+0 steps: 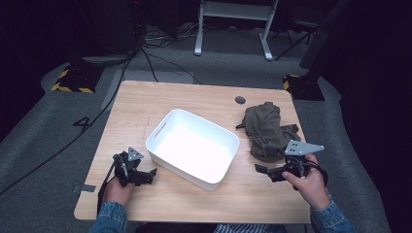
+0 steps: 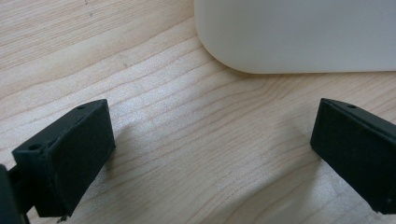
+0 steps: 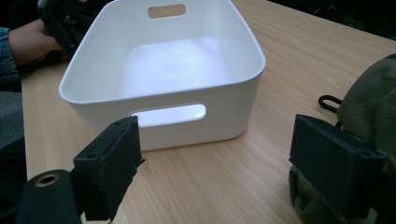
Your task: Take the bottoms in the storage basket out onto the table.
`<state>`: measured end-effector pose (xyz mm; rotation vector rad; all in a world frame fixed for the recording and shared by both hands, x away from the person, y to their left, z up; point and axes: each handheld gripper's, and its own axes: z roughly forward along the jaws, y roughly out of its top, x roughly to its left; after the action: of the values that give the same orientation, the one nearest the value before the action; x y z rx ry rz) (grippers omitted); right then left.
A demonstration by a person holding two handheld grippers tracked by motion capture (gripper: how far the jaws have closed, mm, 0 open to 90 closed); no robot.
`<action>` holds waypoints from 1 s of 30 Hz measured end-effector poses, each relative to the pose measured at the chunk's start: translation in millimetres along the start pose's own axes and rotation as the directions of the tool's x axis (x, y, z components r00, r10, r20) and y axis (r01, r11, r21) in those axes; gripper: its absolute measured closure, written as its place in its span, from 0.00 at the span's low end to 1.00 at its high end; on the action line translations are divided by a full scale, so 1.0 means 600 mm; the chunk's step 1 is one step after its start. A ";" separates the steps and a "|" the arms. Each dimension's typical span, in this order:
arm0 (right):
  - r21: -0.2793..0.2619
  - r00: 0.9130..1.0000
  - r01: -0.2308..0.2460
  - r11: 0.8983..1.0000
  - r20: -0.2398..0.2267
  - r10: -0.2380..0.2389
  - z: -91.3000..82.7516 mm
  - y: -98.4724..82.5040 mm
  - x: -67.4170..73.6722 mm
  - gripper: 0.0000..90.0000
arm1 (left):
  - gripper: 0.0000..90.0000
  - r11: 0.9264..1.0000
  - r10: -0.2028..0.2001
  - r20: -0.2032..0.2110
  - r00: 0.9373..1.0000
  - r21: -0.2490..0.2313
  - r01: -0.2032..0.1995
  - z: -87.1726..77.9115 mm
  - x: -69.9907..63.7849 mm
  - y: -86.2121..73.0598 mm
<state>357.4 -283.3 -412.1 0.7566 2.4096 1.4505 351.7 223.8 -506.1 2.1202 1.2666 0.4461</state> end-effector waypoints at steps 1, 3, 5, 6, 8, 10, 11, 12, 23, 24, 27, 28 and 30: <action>0.001 1.000 0.009 1.000 -0.010 -0.009 0.005 -0.007 0.007 0.19 | 0.00 1.000 0.000 0.000 1.000 0.000 0.000 0.000 0.000 0.000; 0.010 1.000 0.015 1.000 -0.015 -0.014 0.008 -0.011 0.011 0.19 | 0.00 1.000 0.000 0.000 1.000 0.000 0.000 0.000 0.000 0.000; 0.025 0.999 0.031 0.999 -0.030 -0.030 0.016 -0.017 0.019 0.19 | 0.00 1.000 0.000 0.000 1.000 0.000 0.000 0.000 0.000 0.000; 0.025 0.999 0.031 0.999 -0.030 -0.030 0.016 -0.017 0.019 0.19 | 0.00 1.000 0.000 0.000 1.000 0.000 0.000 0.000 0.000 0.000; 0.036 0.999 0.035 0.999 -0.040 -0.033 0.022 -0.021 0.024 0.19 | 0.00 1.000 0.000 0.000 1.000 0.000 0.000 0.000 0.000 0.000; 0.070 0.998 0.049 0.996 -0.054 -0.045 0.033 -0.030 0.031 0.19 | 0.00 1.000 0.000 0.000 1.000 0.000 0.000 0.000 0.000 0.000; 0.070 0.998 0.049 0.996 -0.054 -0.045 0.033 -0.030 0.031 0.19 | 0.00 1.000 0.000 0.000 1.000 0.000 0.000 0.000 0.000 0.000; 0.085 0.997 0.050 0.995 -0.057 -0.045 0.037 -0.034 0.032 0.19 | 0.00 1.000 0.001 0.000 1.000 0.000 -0.001 0.000 0.000 0.000; 0.239 0.995 0.058 0.969 -0.095 -0.036 0.080 -0.084 0.037 0.19 | 0.00 1.000 0.000 0.000 1.000 0.000 0.000 0.000 0.000 0.000; 0.239 0.995 0.058 0.969 -0.095 -0.036 0.080 -0.084 0.037 0.19 | 0.00 1.000 0.000 0.000 1.000 0.000 0.000 0.000 0.000 0.000; 0.257 0.994 0.068 0.964 -0.101 -0.044 0.088 -0.094 0.038 0.19 | 0.00 1.000 0.000 0.000 1.000 0.000 0.000 0.000 0.000 0.000; 0.263 0.994 0.072 0.962 -0.098 -0.047 0.091 -0.097 0.039 0.19 | 0.00 1.000 0.000 0.000 1.000 0.000 0.000 0.000 0.000 0.000; 0.267 0.994 0.078 0.960 -0.099 -0.053 0.095 -0.103 0.040 0.19 | 0.00 1.000 0.000 0.000 1.000 0.000 0.000 0.000 0.000 0.000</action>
<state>343.5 -250.7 -491.9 0.6713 2.7121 1.1672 351.7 223.8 -506.1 2.1202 1.2667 0.4462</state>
